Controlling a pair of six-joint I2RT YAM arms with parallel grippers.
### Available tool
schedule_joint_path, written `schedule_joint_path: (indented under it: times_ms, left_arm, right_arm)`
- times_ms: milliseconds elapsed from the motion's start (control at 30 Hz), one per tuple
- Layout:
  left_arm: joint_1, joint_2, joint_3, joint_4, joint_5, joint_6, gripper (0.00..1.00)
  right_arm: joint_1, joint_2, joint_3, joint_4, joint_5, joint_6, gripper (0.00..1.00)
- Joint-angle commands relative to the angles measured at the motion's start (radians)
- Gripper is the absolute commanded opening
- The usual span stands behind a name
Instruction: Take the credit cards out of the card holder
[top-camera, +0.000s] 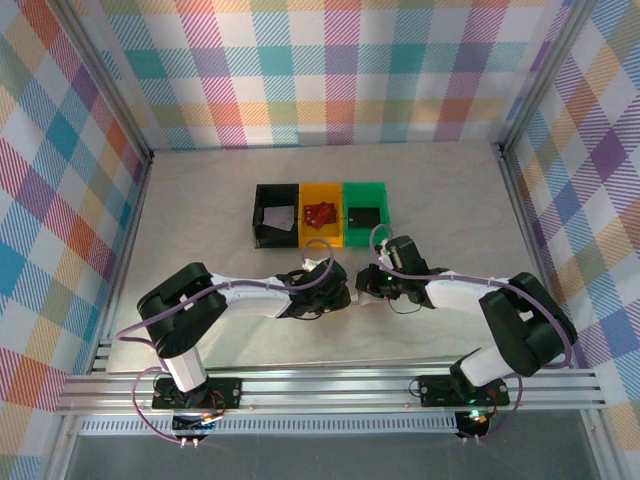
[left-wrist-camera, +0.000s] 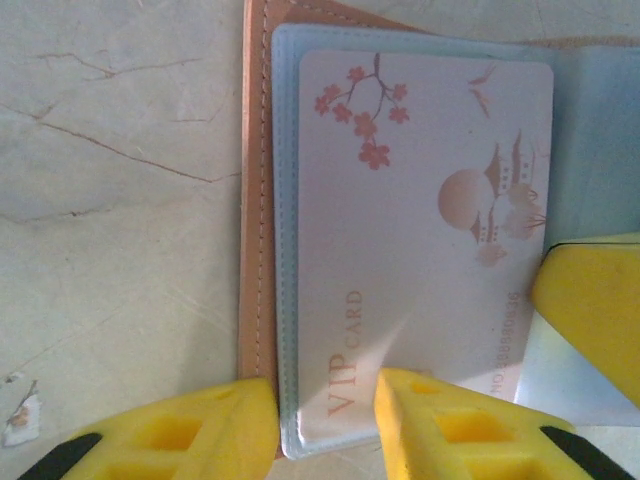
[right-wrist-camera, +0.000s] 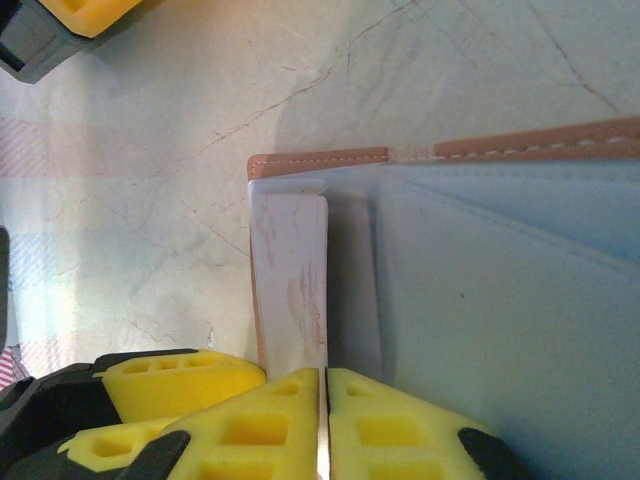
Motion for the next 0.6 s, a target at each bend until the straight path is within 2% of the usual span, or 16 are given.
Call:
schedule_joint_path:
  times_ms: [0,433,567]
  left_arm:
    - [-0.023,0.180,-0.071,-0.017,0.141,-0.012,0.37]
    - [-0.023,0.173,-0.058,-0.037,0.140,-0.008,0.37]
    - [-0.024,0.173,-0.055,-0.043,0.142,-0.008,0.37]
  right_arm:
    - [0.026,-0.009,-0.015,0.059,-0.143,-0.005,0.08]
    - [0.027,0.003,-0.038,0.045,-0.158,-0.024,0.11]
    - [0.026,0.000,-0.041,0.020,-0.154,-0.035,0.16]
